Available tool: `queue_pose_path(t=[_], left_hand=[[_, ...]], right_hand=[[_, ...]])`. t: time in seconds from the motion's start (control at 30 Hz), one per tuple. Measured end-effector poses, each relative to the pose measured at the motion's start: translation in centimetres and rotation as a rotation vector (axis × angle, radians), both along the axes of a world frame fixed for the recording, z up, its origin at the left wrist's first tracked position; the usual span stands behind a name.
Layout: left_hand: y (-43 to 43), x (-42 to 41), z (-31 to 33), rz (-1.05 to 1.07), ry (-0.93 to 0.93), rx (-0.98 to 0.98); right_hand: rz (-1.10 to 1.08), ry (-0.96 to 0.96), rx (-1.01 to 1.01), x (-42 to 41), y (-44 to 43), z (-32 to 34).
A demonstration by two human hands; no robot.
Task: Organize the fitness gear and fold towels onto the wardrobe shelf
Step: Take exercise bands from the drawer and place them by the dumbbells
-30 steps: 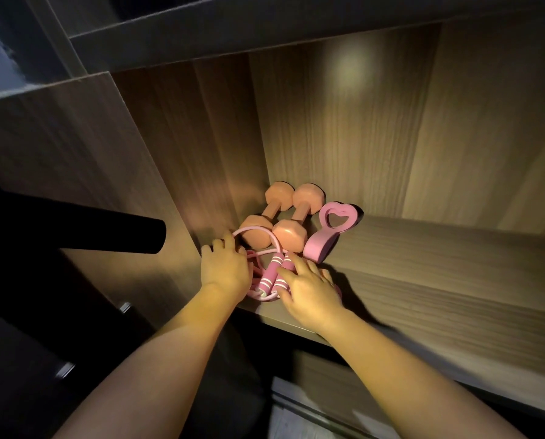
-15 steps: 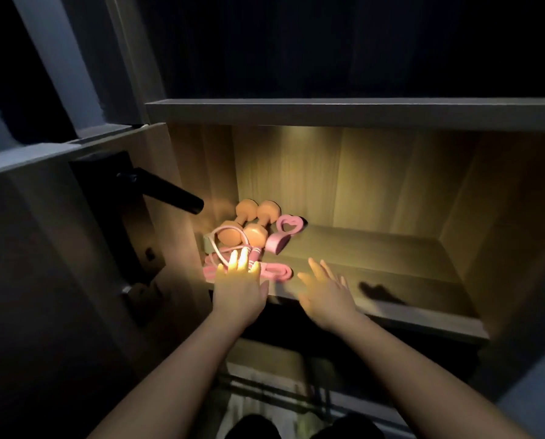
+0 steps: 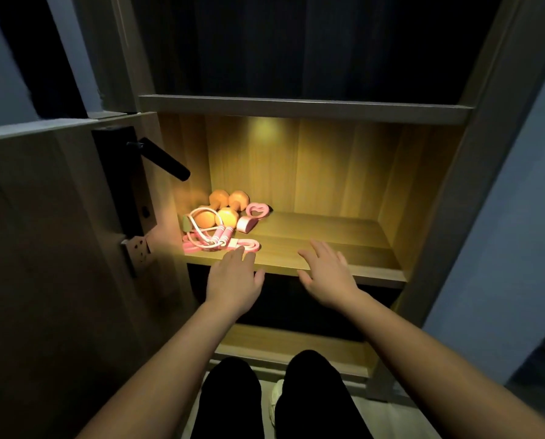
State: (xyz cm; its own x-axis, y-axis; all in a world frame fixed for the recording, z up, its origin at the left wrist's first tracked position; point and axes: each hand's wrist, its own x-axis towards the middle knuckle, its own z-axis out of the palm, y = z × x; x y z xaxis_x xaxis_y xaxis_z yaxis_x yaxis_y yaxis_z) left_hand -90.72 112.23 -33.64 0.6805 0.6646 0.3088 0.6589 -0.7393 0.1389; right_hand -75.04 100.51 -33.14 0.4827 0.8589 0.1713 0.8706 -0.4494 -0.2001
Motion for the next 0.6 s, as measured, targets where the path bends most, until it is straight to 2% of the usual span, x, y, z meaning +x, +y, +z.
queue_pose_path(t=[0.2, 0.37, 0.5, 0.6], left_hand=[[0.0, -0.3, -0.3, -0.117, -0.016, -0.001], [0.9, 1.5, -3.9, -0.14, -0.06, -0.115], [3.5, 4.1, -7.3, -0.109, -0.007, -0.166], [7.5, 6.5, -8.7, -0.069, 0.089, -0.128]], right_hand=[[-0.012, 0.115, 0.073, -0.9, -2.8, -3.0], [-0.043, 0.193, -0.026, 0.8, -2.1, -7.4], [-0.038, 0.209, -0.115, 3.0, 0.8, -10.3], [-0.006, 0.205, -0.156, 5.5, 5.0, -11.0]])
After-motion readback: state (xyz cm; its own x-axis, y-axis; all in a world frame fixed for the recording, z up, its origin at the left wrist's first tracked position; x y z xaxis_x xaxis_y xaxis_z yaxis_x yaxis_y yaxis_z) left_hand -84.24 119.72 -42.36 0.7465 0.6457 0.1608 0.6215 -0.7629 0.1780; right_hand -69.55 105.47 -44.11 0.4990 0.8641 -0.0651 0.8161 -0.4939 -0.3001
